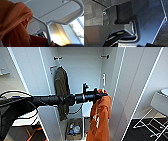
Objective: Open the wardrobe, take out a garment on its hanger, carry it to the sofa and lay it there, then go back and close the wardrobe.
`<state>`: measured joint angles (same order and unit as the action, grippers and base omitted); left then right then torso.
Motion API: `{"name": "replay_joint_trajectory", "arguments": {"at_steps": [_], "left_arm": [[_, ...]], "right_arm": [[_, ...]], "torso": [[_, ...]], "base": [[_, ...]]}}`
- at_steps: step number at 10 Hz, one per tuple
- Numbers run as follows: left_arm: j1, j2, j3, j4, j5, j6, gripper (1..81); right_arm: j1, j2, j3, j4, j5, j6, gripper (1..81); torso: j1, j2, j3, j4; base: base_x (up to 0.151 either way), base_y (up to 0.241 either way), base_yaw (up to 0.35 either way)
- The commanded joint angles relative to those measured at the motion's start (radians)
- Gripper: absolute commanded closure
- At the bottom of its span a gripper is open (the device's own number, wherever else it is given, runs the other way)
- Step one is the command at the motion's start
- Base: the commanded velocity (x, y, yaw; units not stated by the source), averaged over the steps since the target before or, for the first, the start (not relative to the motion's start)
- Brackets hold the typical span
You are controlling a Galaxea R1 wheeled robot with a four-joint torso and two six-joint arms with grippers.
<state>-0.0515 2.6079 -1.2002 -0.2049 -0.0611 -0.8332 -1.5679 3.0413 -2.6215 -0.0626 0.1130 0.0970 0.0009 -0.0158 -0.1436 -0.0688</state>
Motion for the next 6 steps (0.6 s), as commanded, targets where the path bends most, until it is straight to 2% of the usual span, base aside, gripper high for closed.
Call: {"name": "replay_joint_trajectory", "arguments": {"at_steps": [1,2,4,6], "left_arm": [[-0.184,-0.001,0.013,0.035,-0.098,0.020,81.1],[-0.181,-0.003,0.020,0.035,-0.098,0.020,81.1],[-0.166,-0.008,0.027,0.041,-0.098,0.020,81.1],[-0.162,-0.011,0.036,0.045,-0.098,0.020,81.1]], "right_arm": [[0.033,0.006,0.009,0.000,-0.053,-0.005,1.0],[0.033,0.006,0.009,0.000,-0.053,-0.007,1.0],[0.034,0.006,0.008,0.001,-0.053,-0.007,1.0],[0.033,0.007,0.008,0.001,-0.053,-0.007,1.0]], "torso": [[0.000,0.000,-0.047,0.000],[0.000,0.000,-0.030,0.000],[0.001,0.001,-0.053,0.000],[0.000,0.001,-0.055,0.000]], "base": [[-0.132,0.000,0.000],[-0.133,0.000,0.000],[-0.132,0.000,0.000],[-0.084,0.000,0.000]]}}
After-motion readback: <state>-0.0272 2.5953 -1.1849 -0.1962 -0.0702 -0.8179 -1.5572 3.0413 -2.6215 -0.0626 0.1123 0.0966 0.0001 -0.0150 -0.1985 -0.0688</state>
